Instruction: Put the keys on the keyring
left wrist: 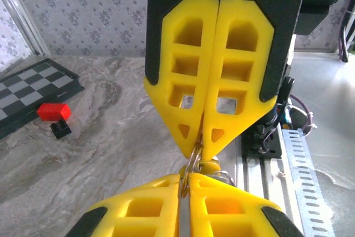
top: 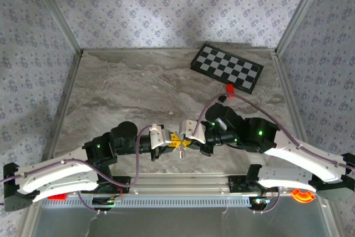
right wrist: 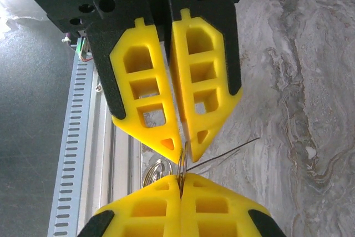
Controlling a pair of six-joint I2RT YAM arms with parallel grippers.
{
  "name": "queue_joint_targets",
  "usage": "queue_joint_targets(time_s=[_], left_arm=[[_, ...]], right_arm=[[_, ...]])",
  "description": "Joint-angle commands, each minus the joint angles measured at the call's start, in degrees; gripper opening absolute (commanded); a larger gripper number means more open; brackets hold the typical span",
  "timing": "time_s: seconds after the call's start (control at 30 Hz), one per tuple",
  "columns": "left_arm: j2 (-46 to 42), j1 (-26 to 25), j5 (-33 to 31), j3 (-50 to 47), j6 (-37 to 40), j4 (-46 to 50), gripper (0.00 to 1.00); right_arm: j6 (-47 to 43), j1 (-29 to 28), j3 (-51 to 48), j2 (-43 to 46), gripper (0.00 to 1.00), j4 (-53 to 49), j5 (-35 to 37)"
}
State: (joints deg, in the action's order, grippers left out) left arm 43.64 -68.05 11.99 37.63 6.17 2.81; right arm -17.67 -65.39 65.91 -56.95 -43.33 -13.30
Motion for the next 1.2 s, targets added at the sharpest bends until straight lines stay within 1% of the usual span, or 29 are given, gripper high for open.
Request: queue_joint_targets(time_s=[0.0,0.17,0.27,0.4,0.57,0.67,0.77,0.87,0.97,1.1,1.17], left_arm=[[0.1,-0.5,0.9,2.0,-0.1,-3.0,0.0],[-0.9,-0.5,1.0,1.4,-1.1,-4.7,0.0],[-2.2,-0.4,1.3,0.4,-1.5,-6.7,0.0],[-3.0,-0.5,3.9,-0.5,-1.5,-9.8,0.0],[-3.4,-0.5,7.2,-1.0,-2.4,-13.2,0.0],[-3.4,-0.5,8.5,-1.2,-2.7,-14.2,0.0],[-3.4,-0.5,9.2,-1.8,-3.0,-15.6,0.0],[-3.3,-0.5,9.8,-2.5,-3.3,-17.4,0.0],[-3.1,-0.5,10.3,-3.1,-3.9,-19.3,0.0],[-3.0,-0.5,9.8,-3.3,-3.9,-19.1,0.0],[-3.2,-0.5,8.4,-3.3,-3.6,-17.8,0.0]], right_arm=[[-1.2,-0.1,1.9,-0.3,0.0,-0.8,-2.1],[-1.1,-0.1,1.4,1.4,0.0,0.6,-2.6],[0.1,-0.1,-1.8,3.6,0.0,3.7,-3.0],[3.6,-0.3,-6.8,6.4,0.11,11.6,-3.5],[4.5,-0.4,-10.3,9.3,0.13,16.4,-2.1],[5.8,-0.2,-12.4,11.5,0.17,19.5,-2.8],[6.6,-0.1,-13.3,12.5,0.19,20.6,-3.1],[7.0,0.0,-13.9,13.1,0.16,21.2,-2.6],[7.0,0.1,-14.6,14.2,0.1,22.3,-2.3],[6.6,0.2,-15.3,15.5,0.0,23.5,-2.6],[6.1,0.3,-15.0,15.7,0.0,22.8,-2.7]])
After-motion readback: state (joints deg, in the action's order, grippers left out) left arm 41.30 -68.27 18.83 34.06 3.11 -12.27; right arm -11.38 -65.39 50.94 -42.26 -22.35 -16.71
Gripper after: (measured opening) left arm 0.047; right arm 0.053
